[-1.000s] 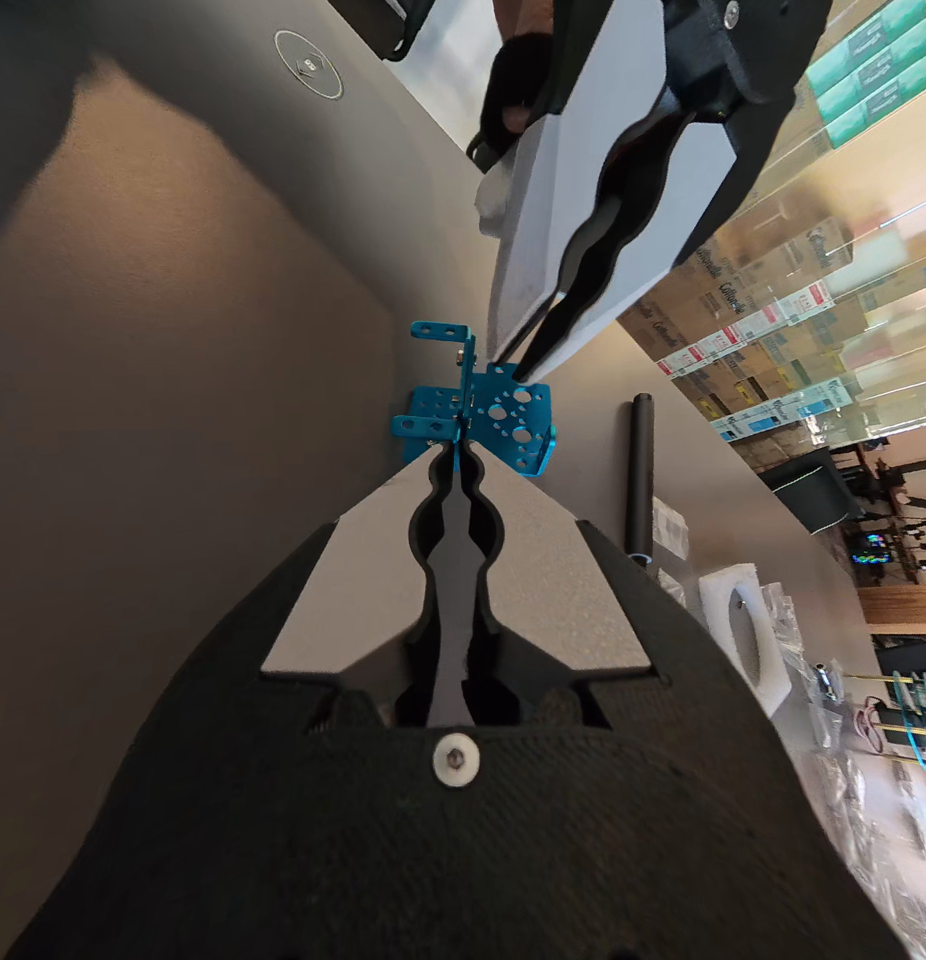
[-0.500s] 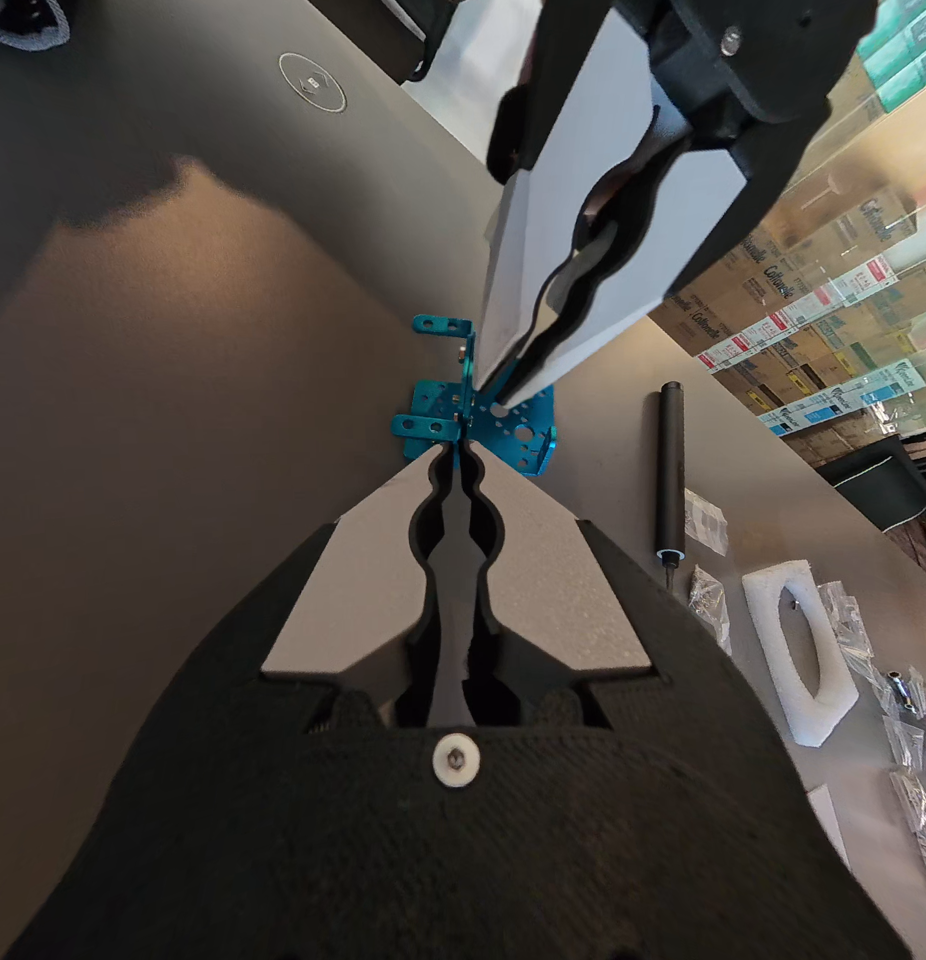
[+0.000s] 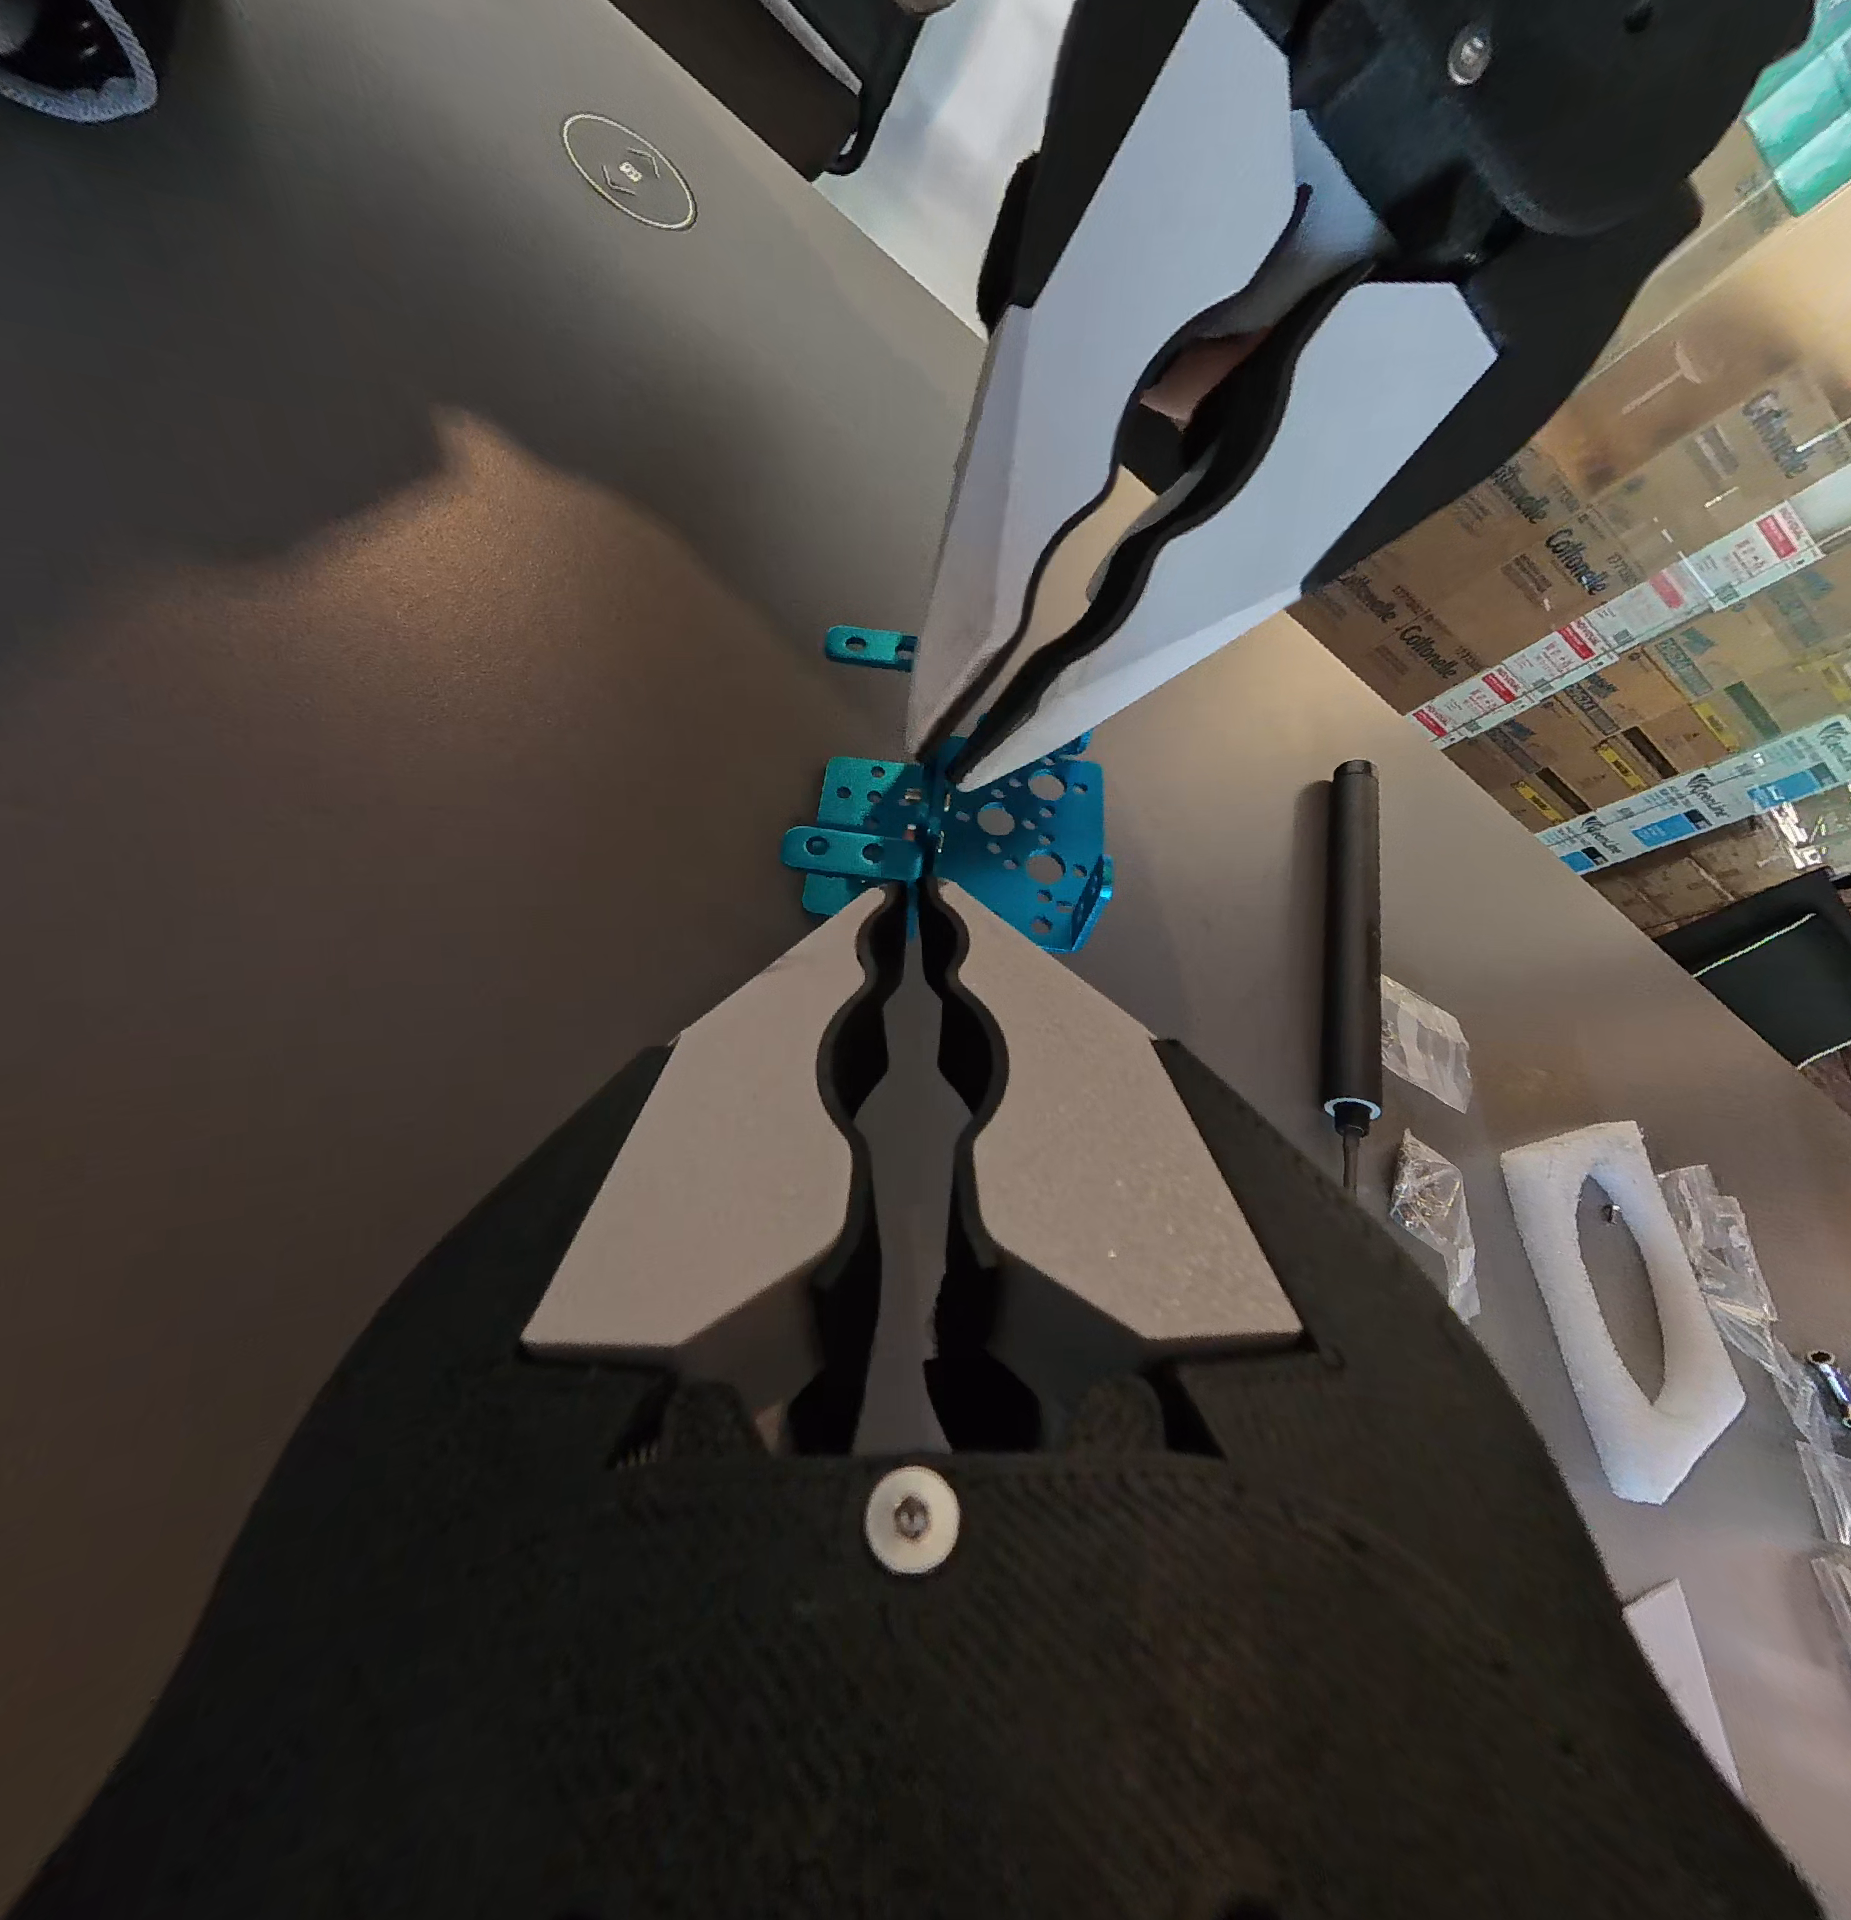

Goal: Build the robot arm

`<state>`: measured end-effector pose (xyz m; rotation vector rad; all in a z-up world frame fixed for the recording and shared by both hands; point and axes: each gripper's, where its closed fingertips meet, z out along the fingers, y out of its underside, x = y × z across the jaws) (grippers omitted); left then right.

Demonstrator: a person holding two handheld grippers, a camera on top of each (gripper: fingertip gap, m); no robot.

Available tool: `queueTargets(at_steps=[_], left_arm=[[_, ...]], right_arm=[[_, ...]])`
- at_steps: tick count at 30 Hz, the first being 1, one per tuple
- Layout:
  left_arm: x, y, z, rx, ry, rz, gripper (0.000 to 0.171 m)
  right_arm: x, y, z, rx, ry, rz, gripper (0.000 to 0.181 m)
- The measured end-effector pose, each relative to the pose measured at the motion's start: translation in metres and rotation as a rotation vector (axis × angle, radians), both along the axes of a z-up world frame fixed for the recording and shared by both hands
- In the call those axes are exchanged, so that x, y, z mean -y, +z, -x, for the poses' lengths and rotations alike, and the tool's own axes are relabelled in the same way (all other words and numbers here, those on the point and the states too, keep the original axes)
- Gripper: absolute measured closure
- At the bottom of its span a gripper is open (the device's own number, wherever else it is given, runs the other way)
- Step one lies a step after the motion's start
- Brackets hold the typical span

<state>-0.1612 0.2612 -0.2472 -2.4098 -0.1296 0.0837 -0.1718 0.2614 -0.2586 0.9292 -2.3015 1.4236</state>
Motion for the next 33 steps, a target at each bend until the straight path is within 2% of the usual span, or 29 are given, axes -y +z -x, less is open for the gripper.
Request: queueTargets(at_steps=[6, 10, 13, 21, 33], left_arm=[[0.0007, -0.0013, -0.0013, -0.023, 0.002, 0.028, 0.164], [0.0042, -0.0054, -0.0005, -0.026, 0.016, 0.051, 0.150], [0.0048, -0.0065, -0.0009, -0.050, -0.001, 0.070, 0.147], [-0.0004, -0.0062, 0.0012, -0.099, -0.050, 0.099, 0.161], [-0.0029, -0.0078, 0.0024, -0.148, -0.069, 0.111, 0.162]], right_arm=[[-0.0002, 0.0000, -0.0001, 0.004, 0.002, 0.000, 0.179], [-0.0006, 0.0001, -0.0002, 0.003, 0.004, 0.000, 0.179], [-0.0006, 0.0002, -0.0003, 0.004, 0.007, 0.000, 0.179], [-0.0007, 0.0001, -0.0001, 0.026, 0.012, -0.004, 0.179], [-0.0010, -0.0001, 0.0005, 0.080, 0.022, -0.014, 0.179]])
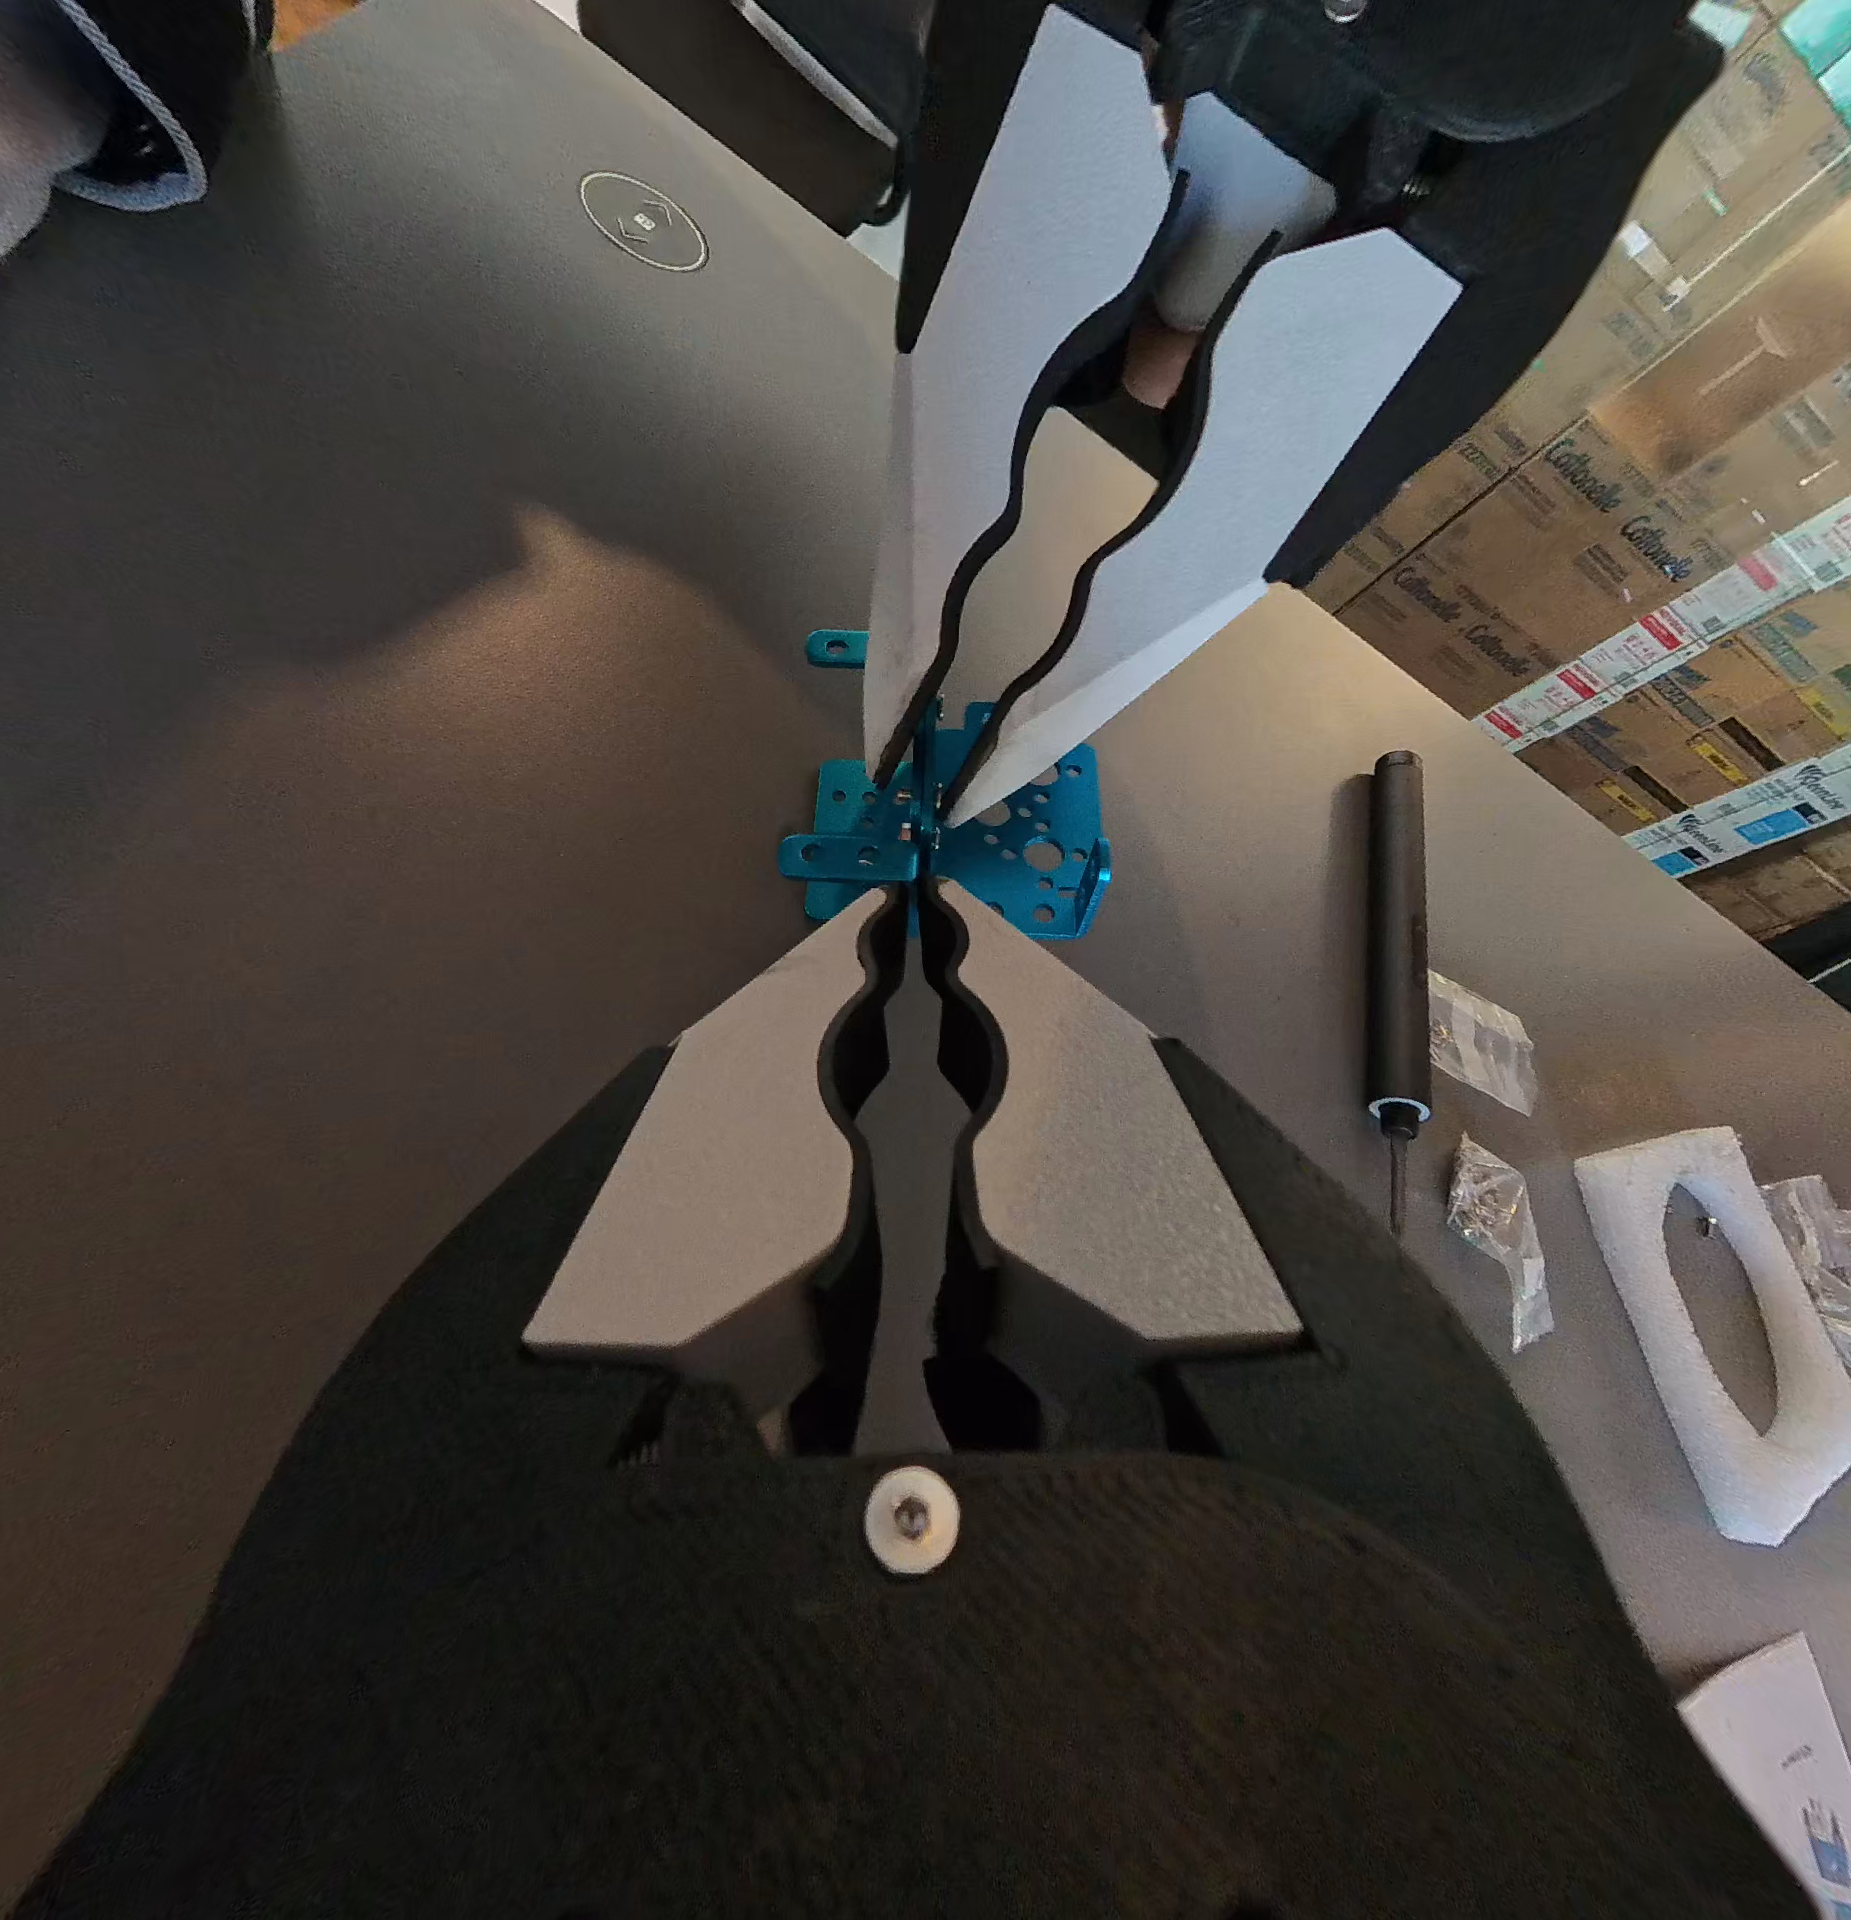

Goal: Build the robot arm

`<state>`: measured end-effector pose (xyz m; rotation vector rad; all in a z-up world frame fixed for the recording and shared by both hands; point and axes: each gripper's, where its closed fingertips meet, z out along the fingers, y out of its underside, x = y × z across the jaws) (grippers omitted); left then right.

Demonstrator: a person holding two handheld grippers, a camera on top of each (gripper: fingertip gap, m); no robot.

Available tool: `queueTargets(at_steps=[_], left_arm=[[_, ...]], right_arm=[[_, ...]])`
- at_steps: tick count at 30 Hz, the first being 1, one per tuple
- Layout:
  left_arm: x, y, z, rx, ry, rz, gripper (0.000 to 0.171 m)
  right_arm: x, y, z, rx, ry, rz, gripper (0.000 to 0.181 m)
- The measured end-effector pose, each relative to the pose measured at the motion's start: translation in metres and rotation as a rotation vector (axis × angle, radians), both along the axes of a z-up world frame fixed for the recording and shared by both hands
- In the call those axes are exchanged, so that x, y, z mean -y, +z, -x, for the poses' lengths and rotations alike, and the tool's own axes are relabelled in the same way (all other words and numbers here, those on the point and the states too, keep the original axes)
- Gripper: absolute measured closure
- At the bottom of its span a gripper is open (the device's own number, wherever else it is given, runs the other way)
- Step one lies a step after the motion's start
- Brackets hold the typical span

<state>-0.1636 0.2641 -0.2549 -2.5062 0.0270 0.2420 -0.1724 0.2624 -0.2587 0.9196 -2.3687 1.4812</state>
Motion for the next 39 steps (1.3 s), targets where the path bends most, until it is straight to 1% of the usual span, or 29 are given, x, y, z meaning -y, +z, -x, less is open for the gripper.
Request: queueTargets(at_steps=[9, 13, 21, 25, 34, 39], left_arm=[[0.0007, -0.0011, 0.0031, -0.028, 0.022, 0.010, 0.163], [0.0009, -0.0015, 0.0024, -0.038, 0.005, 0.026, 0.163], [0.0054, -0.0032, 0.0072, -0.088, -0.042, 0.125, 0.165], [0.0053, -0.0039, 0.0060, -0.056, -0.050, 0.164, 0.164], [0.0066, -0.0067, 0.0031, -0.064, -0.120, 0.267, 0.161], [0.0073, -0.0077, 0.0041, -0.043, -0.152, 0.309, 0.160]], right_arm=[[0.0003, -0.0004, 0.0014, 0.037, 0.000, -0.007, 0.179], [0.0005, -0.0003, 0.0010, 0.058, 0.008, -0.011, 0.179], [0.0011, -0.0005, 0.0023, 0.085, 0.010, -0.013, 0.179], [0.0011, -0.0005, 0.0027, 0.093, 0.009, -0.012, 0.179], [0.0009, -0.0001, 0.0027, 0.130, 0.019, -0.021, 0.180], [0.0008, -0.0005, 0.0040, 0.190, 0.037, -0.045, 0.180]])
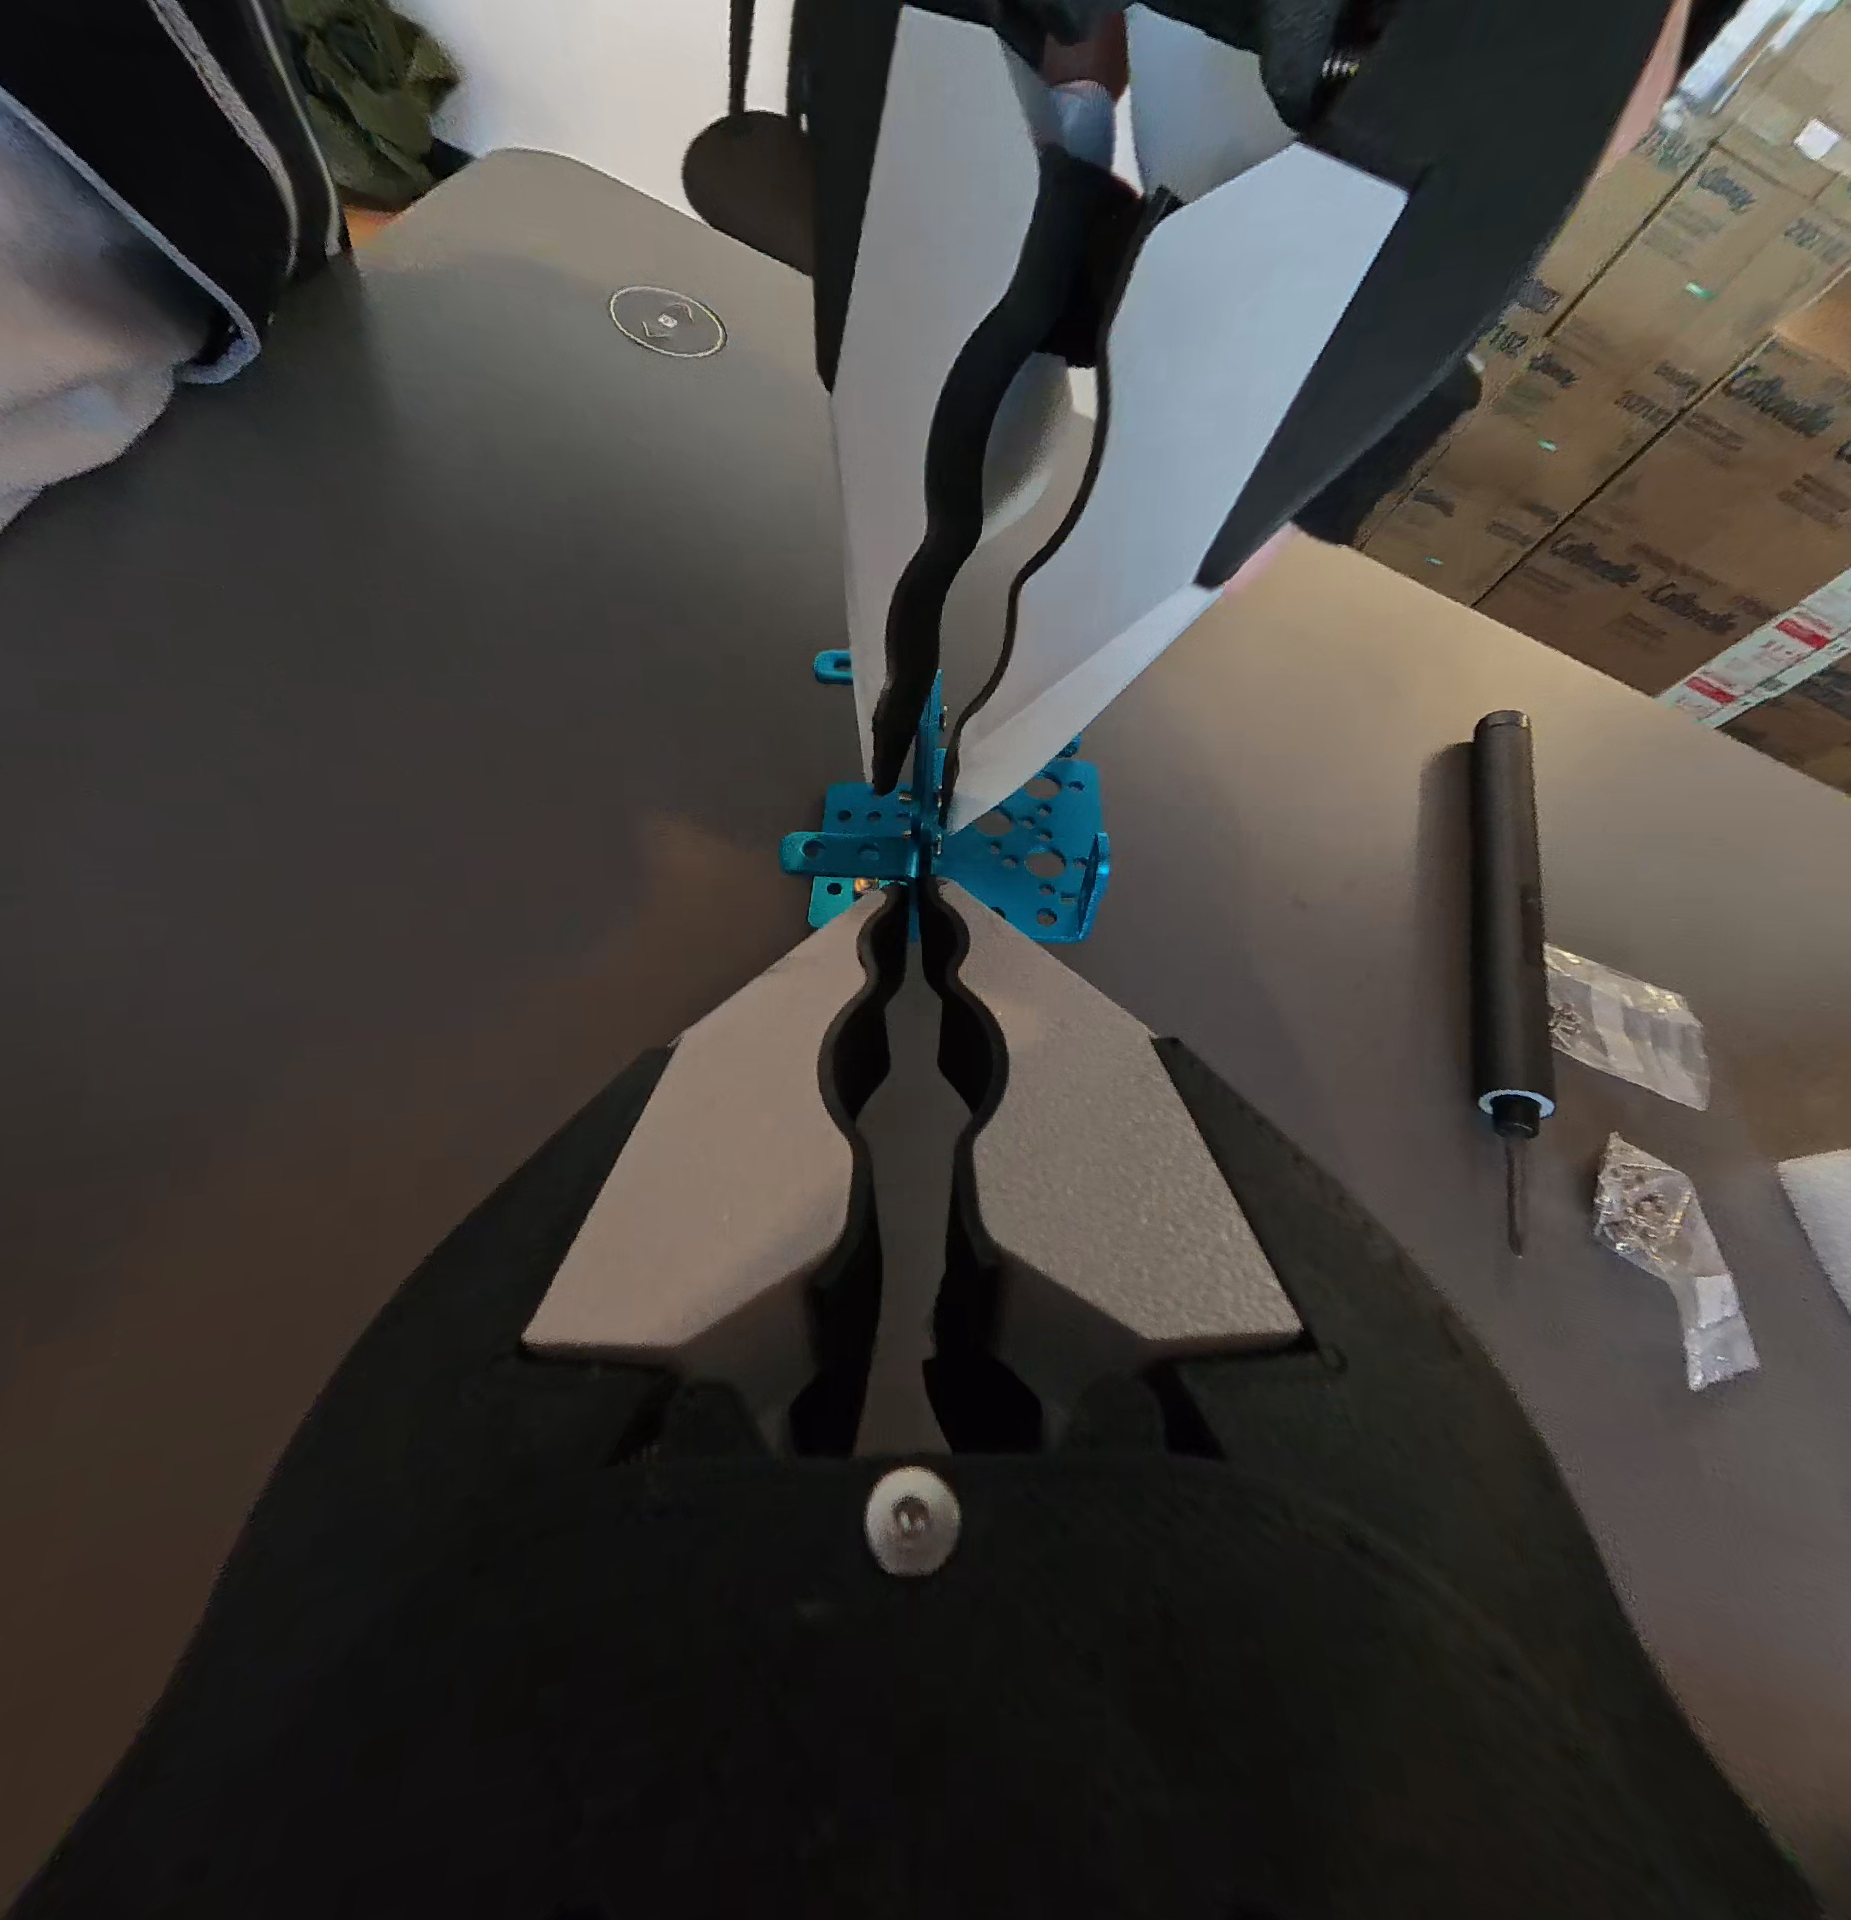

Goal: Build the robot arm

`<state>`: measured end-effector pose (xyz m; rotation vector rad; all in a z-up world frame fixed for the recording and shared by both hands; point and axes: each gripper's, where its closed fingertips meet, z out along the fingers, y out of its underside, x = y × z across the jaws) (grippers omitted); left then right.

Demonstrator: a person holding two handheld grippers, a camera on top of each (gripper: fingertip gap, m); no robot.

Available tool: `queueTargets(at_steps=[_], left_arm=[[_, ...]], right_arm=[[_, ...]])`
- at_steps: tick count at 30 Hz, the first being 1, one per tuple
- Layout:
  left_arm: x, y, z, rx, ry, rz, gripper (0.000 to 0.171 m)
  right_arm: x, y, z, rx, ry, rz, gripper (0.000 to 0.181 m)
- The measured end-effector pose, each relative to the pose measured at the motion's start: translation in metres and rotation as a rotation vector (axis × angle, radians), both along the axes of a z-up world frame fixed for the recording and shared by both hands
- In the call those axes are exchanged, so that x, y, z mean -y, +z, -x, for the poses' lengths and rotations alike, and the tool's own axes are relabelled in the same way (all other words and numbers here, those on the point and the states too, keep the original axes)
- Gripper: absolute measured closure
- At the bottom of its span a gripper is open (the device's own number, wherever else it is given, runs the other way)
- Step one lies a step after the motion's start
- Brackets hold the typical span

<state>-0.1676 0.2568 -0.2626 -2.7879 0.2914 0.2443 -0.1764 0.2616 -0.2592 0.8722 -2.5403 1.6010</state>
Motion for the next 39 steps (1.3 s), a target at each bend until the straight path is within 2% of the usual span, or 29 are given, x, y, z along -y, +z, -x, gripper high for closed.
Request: queueTargets(at_steps=[4, 10, 22, 30, 39], left_arm=[[0.001, -0.001, 0.006, 0.032, 0.029, 0.008, 0.162], [0.000, -0.002, 0.009, 0.071, 0.075, -0.018, 0.163], [0.000, -0.002, 0.011, -0.015, 0.176, -0.039, 0.165], [-0.001, -0.001, 0.004, 0.072, 0.159, -0.054, 0.162], [0.000, -0.002, 0.006, 0.080, 0.124, -0.010, 0.162]], right_arm=[[0.000, -0.001, 0.004, 0.054, 0.001, -0.019, 0.179], [0.000, -0.002, 0.006, 0.039, -0.003, -0.017, 0.179], [0.001, -0.003, 0.006, -0.011, -0.020, 0.006, 0.178], [0.001, -0.002, 0.004, 0.039, -0.005, -0.015, 0.180], [0.001, -0.003, 0.006, 0.050, -0.010, -0.026, 0.179]])
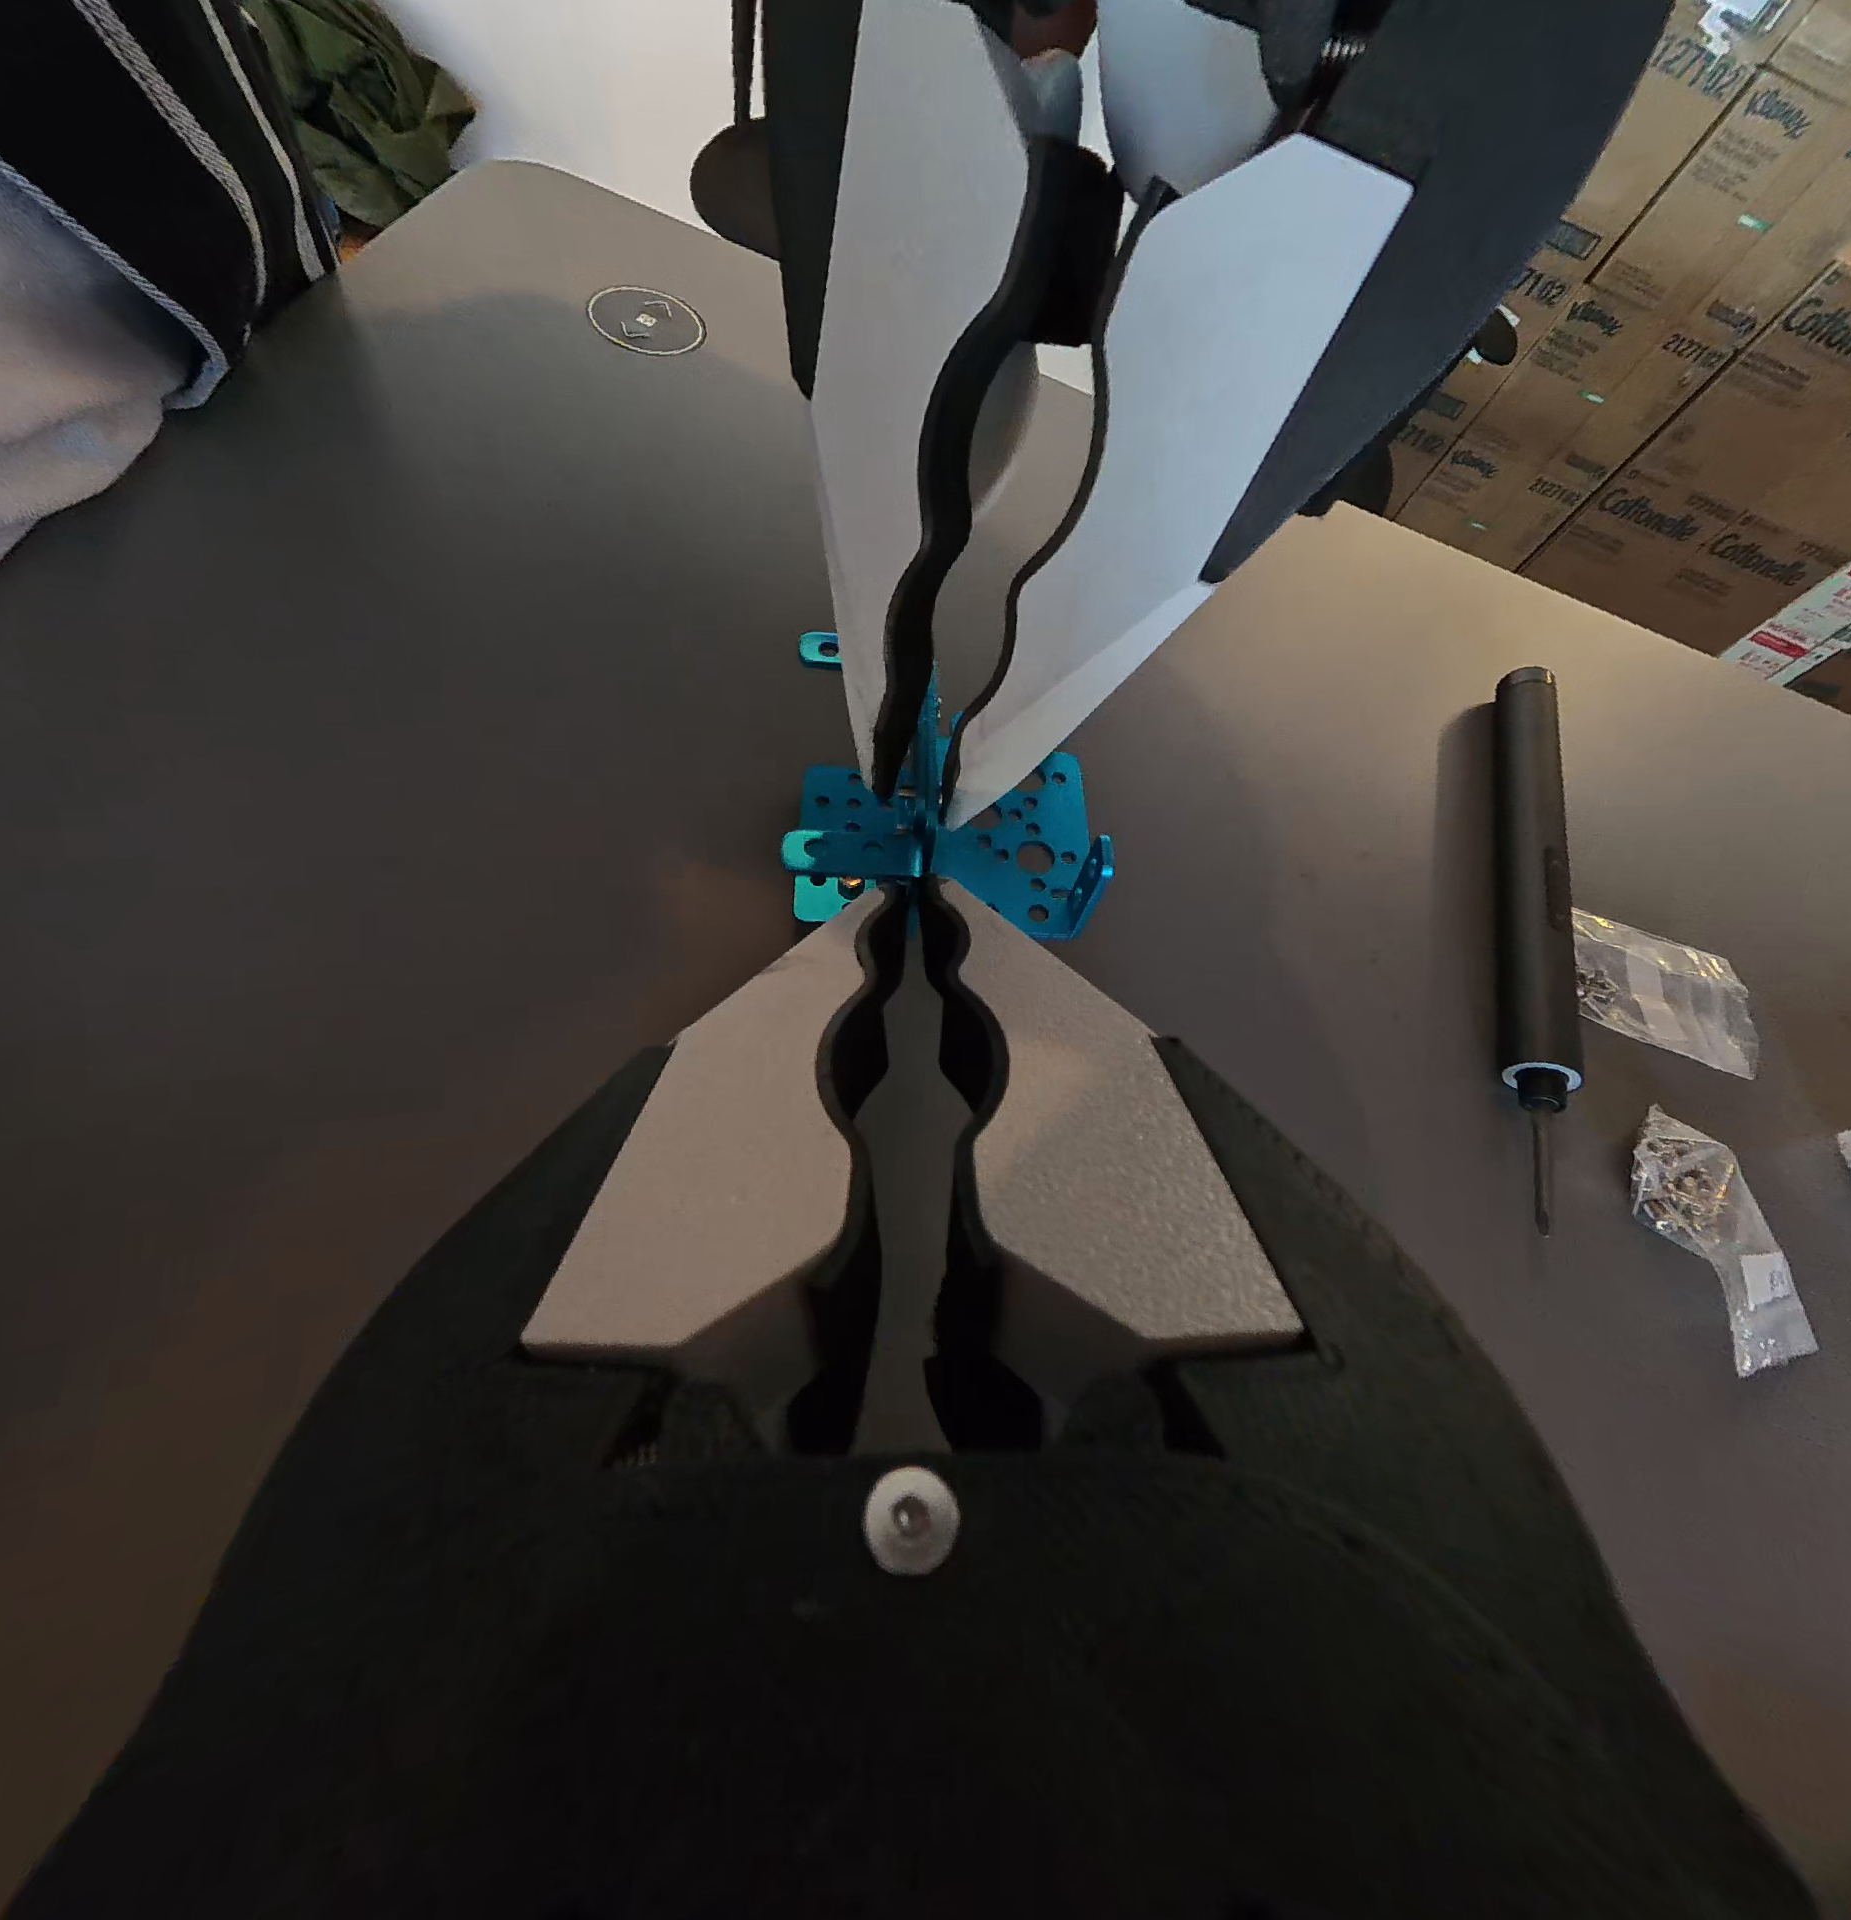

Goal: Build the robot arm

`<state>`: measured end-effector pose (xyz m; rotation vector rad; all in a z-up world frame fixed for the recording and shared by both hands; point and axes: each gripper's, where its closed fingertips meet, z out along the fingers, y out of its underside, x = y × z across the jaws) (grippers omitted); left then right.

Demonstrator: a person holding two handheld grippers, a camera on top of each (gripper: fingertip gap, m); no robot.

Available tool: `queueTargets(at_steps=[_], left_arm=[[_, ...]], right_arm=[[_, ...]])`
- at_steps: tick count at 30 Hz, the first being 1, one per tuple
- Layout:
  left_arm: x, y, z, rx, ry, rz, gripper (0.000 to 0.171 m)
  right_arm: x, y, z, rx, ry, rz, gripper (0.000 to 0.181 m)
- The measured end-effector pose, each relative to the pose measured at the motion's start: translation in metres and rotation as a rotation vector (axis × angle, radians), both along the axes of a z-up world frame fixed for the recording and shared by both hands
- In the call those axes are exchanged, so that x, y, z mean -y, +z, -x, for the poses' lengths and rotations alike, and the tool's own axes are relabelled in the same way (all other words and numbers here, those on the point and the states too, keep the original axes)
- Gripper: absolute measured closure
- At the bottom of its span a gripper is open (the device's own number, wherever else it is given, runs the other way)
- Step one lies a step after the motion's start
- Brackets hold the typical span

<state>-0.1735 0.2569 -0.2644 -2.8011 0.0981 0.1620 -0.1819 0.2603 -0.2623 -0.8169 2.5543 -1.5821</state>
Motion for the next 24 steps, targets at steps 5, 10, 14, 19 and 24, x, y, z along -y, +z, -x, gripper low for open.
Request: queueTargets(at_steps=[5, 10, 14, 19, 24], left_arm=[[-0.001, 0.001, -0.004, 0.010, -0.053, 0.003, 0.159], [0.001, 0.000, -0.008, 0.057, -0.105, 0.067, 0.156], [0.005, -0.001, -0.010, 0.104, -0.157, 0.145, 0.154], [0.005, -0.001, -0.010, 0.184, -0.164, 0.178, 0.153], [0.007, -0.002, -0.014, 0.266, -0.169, 0.201, 0.150]], right_arm=[[-0.001, 0.001, -0.002, 0.007, 0.014, 0.000, 0.179], [-0.001, 0.001, -0.002, 0.013, 0.017, -0.002, 0.180], [0.000, 0.001, -0.003, 0.013, 0.018, -0.001, 0.180], [0.000, 0.001, -0.002, 0.008, 0.014, 0.002, 0.180], [0.000, 0.001, -0.002, 0.004, 0.013, 0.004, 0.180]])
